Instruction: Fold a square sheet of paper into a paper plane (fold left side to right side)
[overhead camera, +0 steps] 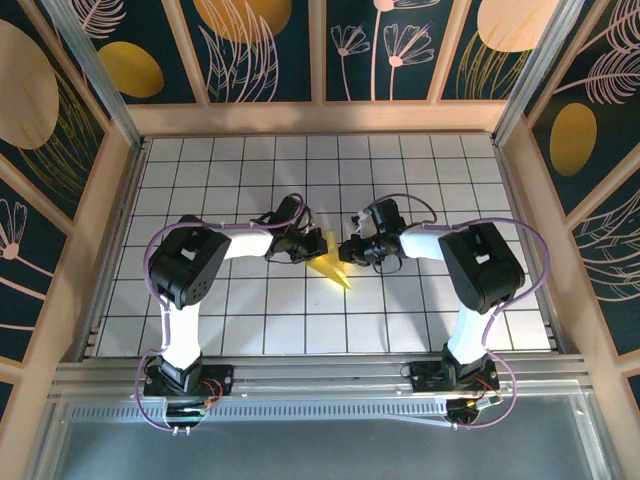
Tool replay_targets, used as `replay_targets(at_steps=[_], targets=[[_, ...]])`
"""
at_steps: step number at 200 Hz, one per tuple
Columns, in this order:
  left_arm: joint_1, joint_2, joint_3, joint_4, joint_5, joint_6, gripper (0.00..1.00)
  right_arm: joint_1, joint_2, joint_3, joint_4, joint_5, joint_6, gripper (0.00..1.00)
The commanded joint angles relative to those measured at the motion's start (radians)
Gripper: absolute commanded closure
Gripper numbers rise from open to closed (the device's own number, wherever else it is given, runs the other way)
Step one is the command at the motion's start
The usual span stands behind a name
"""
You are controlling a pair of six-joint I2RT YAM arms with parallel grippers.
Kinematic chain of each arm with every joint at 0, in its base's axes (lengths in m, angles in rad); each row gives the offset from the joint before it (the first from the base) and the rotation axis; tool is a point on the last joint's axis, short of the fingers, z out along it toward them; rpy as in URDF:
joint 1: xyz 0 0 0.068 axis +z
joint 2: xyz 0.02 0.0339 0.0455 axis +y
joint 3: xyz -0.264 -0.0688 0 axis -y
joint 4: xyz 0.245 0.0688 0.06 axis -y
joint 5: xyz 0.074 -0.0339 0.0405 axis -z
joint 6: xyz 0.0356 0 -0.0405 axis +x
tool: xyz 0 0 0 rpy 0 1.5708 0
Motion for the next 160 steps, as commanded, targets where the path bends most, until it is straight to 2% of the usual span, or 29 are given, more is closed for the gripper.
replay_targets(at_steps=[1, 20, 36, 64, 90, 160], targets=[[0.004, 0.046, -0.041, -0.08, -0.094, 0.013, 1.0, -0.019, -0.076, -0.006, 0.001, -0.006, 0.018, 0.75], [0.004, 0.047, -0.039, -0.084, -0.095, 0.013, 1.0, -0.035, -0.114, -0.014, -0.027, -0.001, 0.01, 0.71], [0.004, 0.045, -0.039, -0.086, -0.097, 0.015, 1.0, -0.042, -0.143, -0.021, -0.061, -0.006, -0.008, 0.71], [0.005, 0.043, -0.039, -0.087, -0.1, 0.014, 1.0, -0.037, -0.173, -0.055, -0.083, -0.109, -0.019, 0.89], [0.005, 0.042, -0.039, -0.089, -0.101, 0.015, 1.0, -0.012, -0.168, -0.105, -0.054, -0.224, -0.013, 1.0], [0.004, 0.041, -0.034, -0.095, -0.104, 0.017, 1.0, 0.035, -0.081, -0.116, -0.008, -0.233, -0.014, 1.0]])
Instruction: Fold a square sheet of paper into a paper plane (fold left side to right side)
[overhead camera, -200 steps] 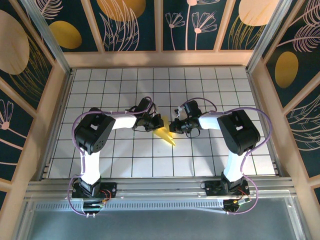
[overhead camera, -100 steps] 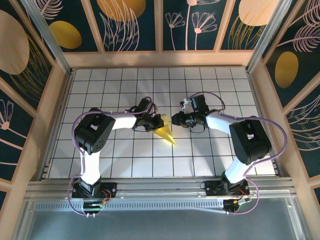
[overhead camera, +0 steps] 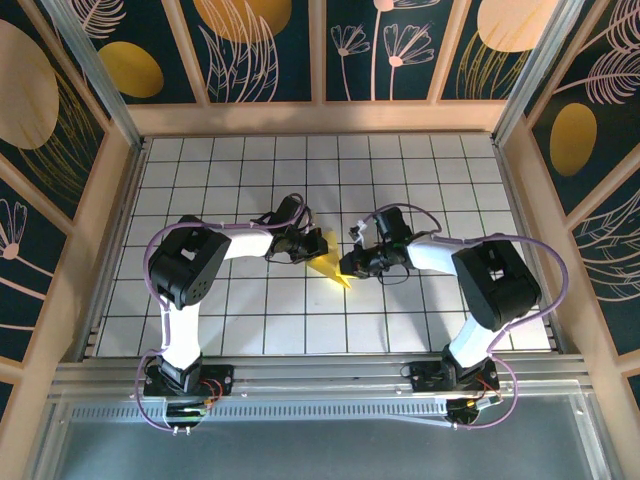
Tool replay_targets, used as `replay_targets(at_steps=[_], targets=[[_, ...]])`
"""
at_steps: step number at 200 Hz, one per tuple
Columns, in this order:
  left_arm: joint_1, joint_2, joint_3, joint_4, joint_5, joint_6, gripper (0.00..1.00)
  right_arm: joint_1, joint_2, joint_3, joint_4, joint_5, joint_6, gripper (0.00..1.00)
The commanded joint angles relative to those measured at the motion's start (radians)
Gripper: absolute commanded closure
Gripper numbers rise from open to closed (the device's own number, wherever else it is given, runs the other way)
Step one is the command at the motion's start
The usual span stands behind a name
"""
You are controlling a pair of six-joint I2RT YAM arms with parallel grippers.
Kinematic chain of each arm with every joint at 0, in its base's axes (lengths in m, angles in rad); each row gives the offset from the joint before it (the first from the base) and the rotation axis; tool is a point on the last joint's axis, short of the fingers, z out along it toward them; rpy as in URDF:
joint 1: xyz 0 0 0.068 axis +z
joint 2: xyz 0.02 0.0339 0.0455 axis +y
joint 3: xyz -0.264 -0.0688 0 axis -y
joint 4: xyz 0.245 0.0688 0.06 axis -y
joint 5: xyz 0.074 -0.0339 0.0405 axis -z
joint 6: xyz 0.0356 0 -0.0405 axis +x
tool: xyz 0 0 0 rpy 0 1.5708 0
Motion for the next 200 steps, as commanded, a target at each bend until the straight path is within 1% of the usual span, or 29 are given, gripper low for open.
replay_targets(at_steps=[1, 200], targets=[[0.005, 0.042, -0.033, -0.096, -0.101, 0.016, 1.0, 0.01, 0.027, -0.008, 0.028, -0.028, -0.009, 1.0], [0.004, 0.046, -0.025, -0.106, -0.107, 0.019, 1.0, 0.055, 0.059, -0.088, 0.088, -0.001, 0.026, 1.0]])
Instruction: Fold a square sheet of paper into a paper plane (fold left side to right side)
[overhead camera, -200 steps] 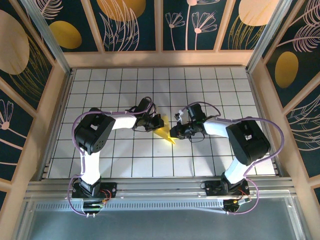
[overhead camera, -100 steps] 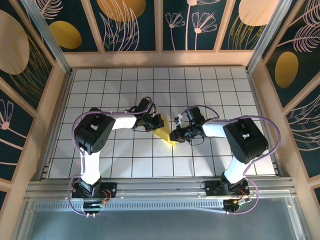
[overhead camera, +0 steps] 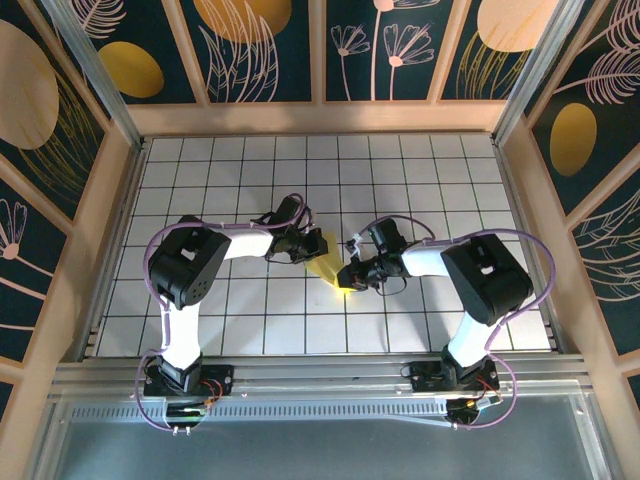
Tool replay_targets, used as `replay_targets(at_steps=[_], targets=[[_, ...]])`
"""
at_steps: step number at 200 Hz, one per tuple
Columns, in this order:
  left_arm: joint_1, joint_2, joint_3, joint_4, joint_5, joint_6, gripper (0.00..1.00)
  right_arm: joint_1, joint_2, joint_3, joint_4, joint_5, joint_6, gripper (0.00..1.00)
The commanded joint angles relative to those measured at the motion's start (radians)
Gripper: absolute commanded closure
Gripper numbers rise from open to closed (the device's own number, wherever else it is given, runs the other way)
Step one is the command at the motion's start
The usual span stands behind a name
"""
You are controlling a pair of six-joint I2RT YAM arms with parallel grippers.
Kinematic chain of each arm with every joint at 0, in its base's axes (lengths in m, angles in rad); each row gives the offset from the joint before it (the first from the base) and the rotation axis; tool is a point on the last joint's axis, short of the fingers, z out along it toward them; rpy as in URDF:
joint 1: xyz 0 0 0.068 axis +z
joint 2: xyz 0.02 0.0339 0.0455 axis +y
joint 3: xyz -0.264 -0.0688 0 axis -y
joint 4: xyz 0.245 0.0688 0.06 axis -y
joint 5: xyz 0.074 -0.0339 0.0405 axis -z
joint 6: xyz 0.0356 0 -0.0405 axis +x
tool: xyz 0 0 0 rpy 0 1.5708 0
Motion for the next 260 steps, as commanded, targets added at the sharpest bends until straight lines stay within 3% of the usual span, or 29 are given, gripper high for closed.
replay_targets(at_steps=[1, 104, 181, 260], targets=[[0.005, 0.046, -0.024, -0.106, -0.106, 0.019, 1.0, 0.01, 0.015, -0.02, 0.015, -0.002, 0.015, 1.0], [0.004, 0.048, -0.025, -0.105, -0.107, 0.019, 1.0, -0.025, -0.062, 0.024, -0.013, 0.005, -0.004, 1.0], [0.005, 0.048, -0.025, -0.107, -0.107, 0.019, 1.0, -0.038, 0.049, 0.091, 0.019, 0.02, -0.036, 1.0], [0.004, 0.05, -0.024, -0.112, -0.112, 0.022, 1.0, -0.014, 0.037, 0.009, 0.064, 0.006, -0.002, 1.0]])
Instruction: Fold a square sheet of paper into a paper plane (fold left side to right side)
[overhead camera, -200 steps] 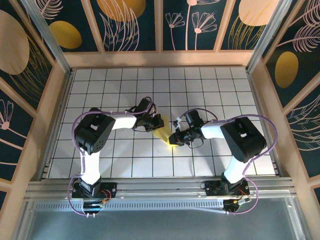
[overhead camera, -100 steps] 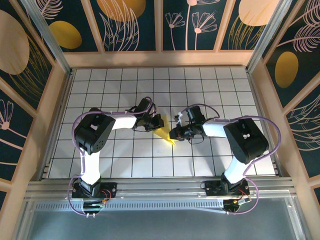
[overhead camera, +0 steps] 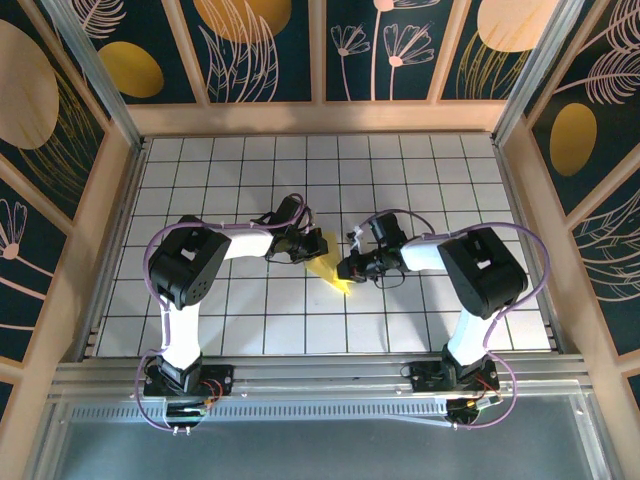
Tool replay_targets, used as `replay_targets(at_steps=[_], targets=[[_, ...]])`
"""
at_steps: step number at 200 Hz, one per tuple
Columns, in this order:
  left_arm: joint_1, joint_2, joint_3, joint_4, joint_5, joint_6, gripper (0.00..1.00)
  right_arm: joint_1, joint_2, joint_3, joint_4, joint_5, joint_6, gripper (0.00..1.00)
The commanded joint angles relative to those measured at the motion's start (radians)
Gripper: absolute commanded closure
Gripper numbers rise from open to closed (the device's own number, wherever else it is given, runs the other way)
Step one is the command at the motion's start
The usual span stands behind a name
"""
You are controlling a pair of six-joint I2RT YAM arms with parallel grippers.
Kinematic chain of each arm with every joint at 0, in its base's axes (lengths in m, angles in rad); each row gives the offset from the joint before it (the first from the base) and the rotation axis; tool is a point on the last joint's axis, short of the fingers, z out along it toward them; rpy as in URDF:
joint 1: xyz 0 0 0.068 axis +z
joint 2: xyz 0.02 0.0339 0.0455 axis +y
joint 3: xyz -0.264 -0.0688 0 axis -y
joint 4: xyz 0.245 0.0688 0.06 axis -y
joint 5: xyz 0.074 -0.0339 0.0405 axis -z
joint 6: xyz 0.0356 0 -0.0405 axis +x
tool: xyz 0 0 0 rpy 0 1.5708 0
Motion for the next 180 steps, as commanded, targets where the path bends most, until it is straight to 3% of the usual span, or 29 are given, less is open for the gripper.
replay_targets(at_steps=[1, 180], targets=[[0.004, 0.05, -0.024, -0.112, -0.11, 0.022, 1.0, 0.014, -0.014, -0.033, 0.019, -0.002, 0.007, 1.0], [0.005, 0.056, -0.015, -0.126, -0.123, 0.026, 1.0, 0.033, -0.065, -0.095, -0.014, 0.026, 0.013, 1.0]])
